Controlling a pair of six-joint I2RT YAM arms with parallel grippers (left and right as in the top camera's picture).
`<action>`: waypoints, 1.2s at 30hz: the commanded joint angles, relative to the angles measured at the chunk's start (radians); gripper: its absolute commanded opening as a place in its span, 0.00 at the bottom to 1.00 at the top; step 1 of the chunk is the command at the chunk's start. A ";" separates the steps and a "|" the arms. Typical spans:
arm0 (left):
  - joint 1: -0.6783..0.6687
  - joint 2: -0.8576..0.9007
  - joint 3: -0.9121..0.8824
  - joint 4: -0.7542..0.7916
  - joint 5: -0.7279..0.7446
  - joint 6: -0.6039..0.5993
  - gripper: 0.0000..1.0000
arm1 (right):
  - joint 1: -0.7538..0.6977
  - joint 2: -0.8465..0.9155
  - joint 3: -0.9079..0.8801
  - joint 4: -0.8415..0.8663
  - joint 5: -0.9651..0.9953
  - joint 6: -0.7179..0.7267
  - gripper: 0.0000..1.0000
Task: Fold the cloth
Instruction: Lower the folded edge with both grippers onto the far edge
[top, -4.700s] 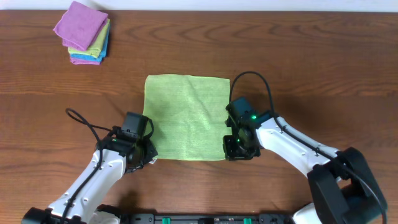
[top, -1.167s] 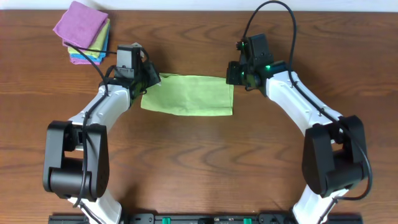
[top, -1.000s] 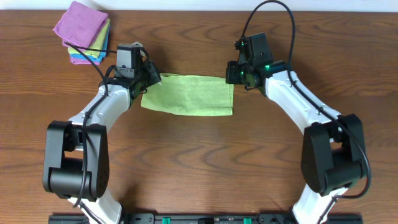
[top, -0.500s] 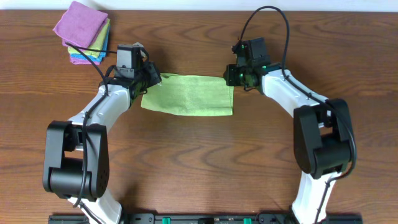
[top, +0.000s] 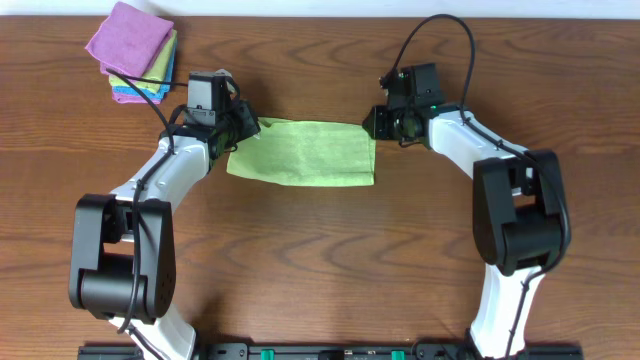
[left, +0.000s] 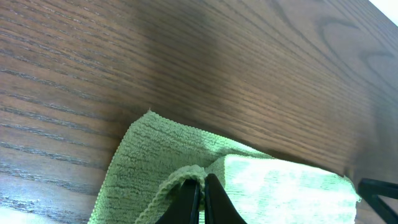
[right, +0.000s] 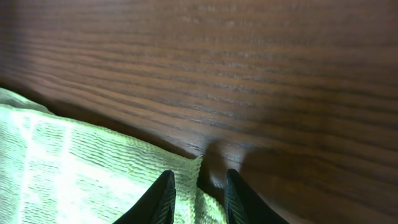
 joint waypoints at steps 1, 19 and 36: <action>0.002 0.003 0.019 -0.003 0.003 0.021 0.06 | -0.003 0.011 0.018 0.010 -0.032 -0.020 0.27; 0.002 0.003 0.019 -0.003 0.003 0.021 0.06 | -0.001 0.050 0.018 0.021 -0.073 -0.019 0.25; 0.002 0.003 0.019 -0.015 0.003 0.022 0.06 | -0.003 0.048 0.035 0.047 -0.105 0.010 0.01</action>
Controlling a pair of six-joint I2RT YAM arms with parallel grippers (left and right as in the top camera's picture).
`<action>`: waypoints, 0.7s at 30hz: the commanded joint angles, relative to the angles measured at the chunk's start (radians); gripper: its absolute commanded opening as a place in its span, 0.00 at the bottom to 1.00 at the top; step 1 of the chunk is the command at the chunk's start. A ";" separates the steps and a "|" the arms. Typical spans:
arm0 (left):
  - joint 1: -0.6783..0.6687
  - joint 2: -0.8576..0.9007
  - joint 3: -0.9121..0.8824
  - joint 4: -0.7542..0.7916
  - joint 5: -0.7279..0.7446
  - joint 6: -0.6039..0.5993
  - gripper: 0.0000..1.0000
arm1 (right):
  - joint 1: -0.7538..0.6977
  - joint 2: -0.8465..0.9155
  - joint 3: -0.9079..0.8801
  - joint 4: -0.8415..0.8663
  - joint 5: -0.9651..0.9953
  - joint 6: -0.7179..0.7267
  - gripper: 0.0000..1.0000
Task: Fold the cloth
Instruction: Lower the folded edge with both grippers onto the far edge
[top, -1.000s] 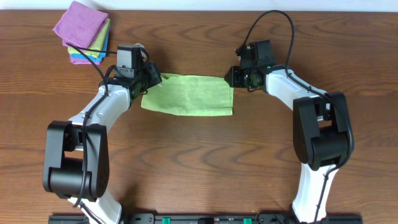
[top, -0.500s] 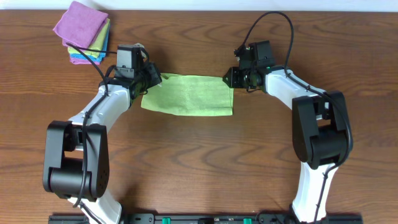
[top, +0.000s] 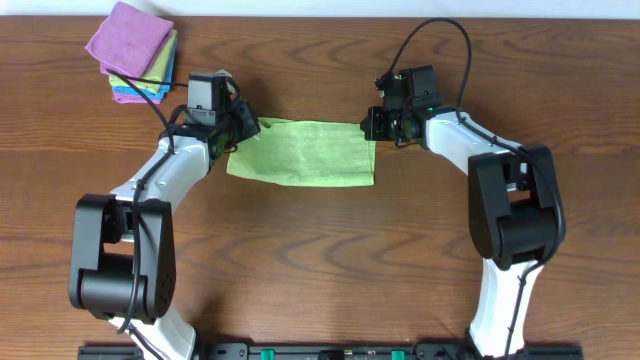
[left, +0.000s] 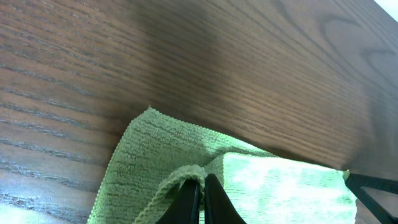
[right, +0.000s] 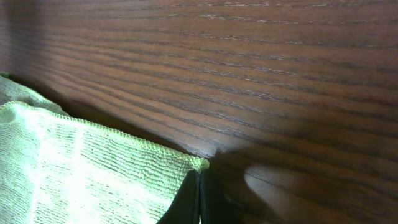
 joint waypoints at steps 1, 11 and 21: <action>0.002 0.003 0.019 -0.008 0.000 0.023 0.06 | -0.003 0.016 0.037 0.000 -0.035 0.009 0.01; 0.002 -0.021 0.019 -0.084 0.007 0.061 0.06 | -0.005 -0.055 0.167 -0.250 0.019 0.000 0.01; 0.004 -0.080 0.019 -0.002 0.007 0.123 0.06 | -0.005 -0.200 0.173 -0.345 0.182 -0.011 0.01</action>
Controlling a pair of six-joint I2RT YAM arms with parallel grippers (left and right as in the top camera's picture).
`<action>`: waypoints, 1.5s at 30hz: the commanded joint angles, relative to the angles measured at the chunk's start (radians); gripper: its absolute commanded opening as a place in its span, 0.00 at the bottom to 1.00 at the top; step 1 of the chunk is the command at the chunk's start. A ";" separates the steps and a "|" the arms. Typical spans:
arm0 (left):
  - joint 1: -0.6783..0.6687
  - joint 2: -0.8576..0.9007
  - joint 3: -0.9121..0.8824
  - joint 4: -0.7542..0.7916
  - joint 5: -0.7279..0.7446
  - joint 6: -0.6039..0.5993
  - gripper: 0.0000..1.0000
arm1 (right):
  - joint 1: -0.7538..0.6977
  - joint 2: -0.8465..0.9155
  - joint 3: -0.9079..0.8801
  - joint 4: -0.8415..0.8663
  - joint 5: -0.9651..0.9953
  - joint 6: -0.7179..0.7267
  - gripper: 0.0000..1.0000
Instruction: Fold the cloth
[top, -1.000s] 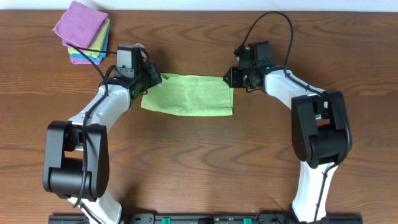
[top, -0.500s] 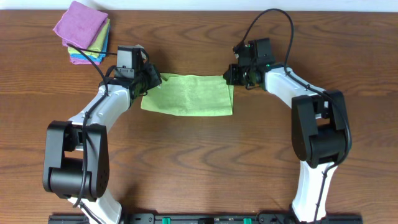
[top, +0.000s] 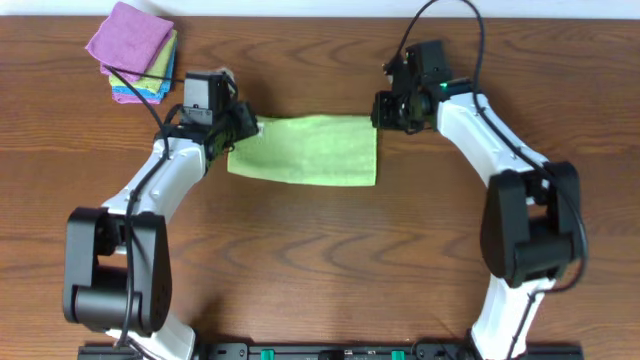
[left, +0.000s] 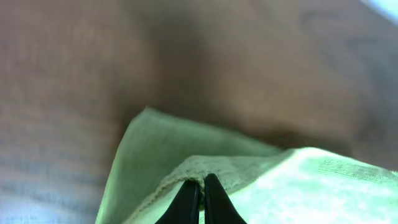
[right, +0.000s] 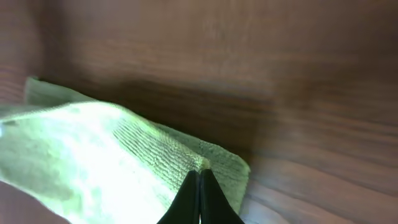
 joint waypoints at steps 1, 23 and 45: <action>0.005 -0.014 0.019 0.030 0.003 0.041 0.06 | -0.005 -0.078 0.026 -0.003 0.096 -0.012 0.01; 0.029 0.006 0.019 -0.031 0.092 0.089 0.06 | 0.022 -0.067 0.026 -0.106 0.089 -0.031 0.01; 0.029 -0.051 0.019 -0.049 -0.086 0.114 0.06 | 0.103 -0.067 0.025 -0.077 0.209 0.014 0.01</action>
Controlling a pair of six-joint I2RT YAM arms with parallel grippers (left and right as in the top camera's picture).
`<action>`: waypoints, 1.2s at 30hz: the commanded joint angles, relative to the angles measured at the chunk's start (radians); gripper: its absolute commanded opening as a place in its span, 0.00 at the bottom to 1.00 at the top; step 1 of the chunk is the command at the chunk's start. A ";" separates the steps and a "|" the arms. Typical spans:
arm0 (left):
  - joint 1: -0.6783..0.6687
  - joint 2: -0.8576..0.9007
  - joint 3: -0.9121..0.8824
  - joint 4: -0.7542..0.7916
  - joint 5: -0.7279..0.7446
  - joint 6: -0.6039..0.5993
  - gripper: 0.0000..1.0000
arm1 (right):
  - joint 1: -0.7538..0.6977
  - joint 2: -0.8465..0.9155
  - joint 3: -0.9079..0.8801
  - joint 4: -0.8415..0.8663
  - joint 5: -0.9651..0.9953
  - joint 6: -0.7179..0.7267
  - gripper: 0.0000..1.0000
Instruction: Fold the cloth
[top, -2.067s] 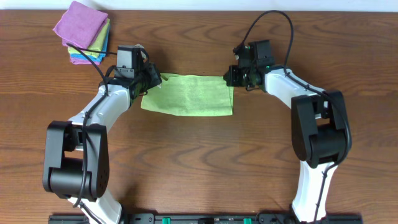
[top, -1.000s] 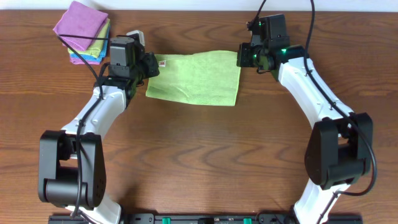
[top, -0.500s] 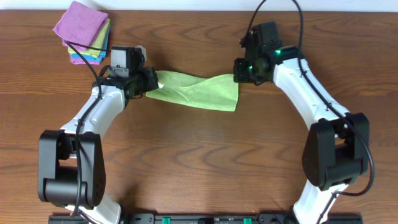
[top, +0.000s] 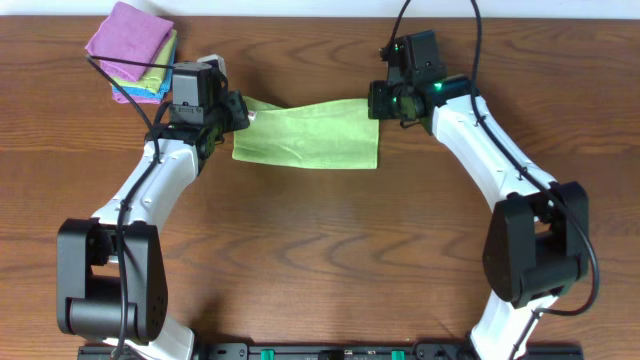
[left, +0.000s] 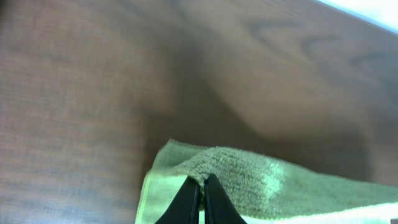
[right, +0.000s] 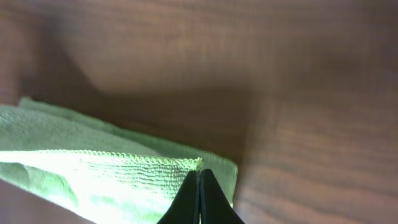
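Note:
A light green cloth (top: 308, 135) stretches between both arms near the back of the table. Its far edge is raised off the wood while its near edge lies at the front. My left gripper (top: 240, 112) is shut on the cloth's far left corner (left: 200, 167). My right gripper (top: 375, 103) is shut on the far right corner (right: 198, 164). In the left wrist view the black fingertips (left: 199, 186) pinch a bunched hem. In the right wrist view the stitched hem (right: 124, 157) runs left from the pinched corner.
A stack of folded cloths, purple (top: 128, 37) on top with yellow-green and blue ones under it, sits at the far left corner, close behind the left arm. Brown wooden table (top: 320, 250) spreads in front of the green cloth.
Both grippers have risen and shifted toward the far edge, keeping hold of their corners. The cloth's far edge now hangs higher off the table and sags between them.
First the left gripper was shut on the cloth's far left corner while the right stood open at the far right corner. The right then shut on its corner. After that both corners were lifted slightly, and now they are held higher and farther back.

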 joint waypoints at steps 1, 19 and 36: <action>0.004 -0.015 0.017 -0.056 -0.024 0.017 0.06 | 0.035 0.009 0.010 -0.059 0.012 0.012 0.01; 0.002 -0.013 0.014 -0.230 -0.025 -0.010 0.06 | 0.115 0.011 0.003 -0.240 0.203 0.031 0.02; 0.002 0.100 0.014 -0.137 -0.048 -0.035 0.06 | 0.109 0.172 -0.003 -0.132 0.187 0.030 0.02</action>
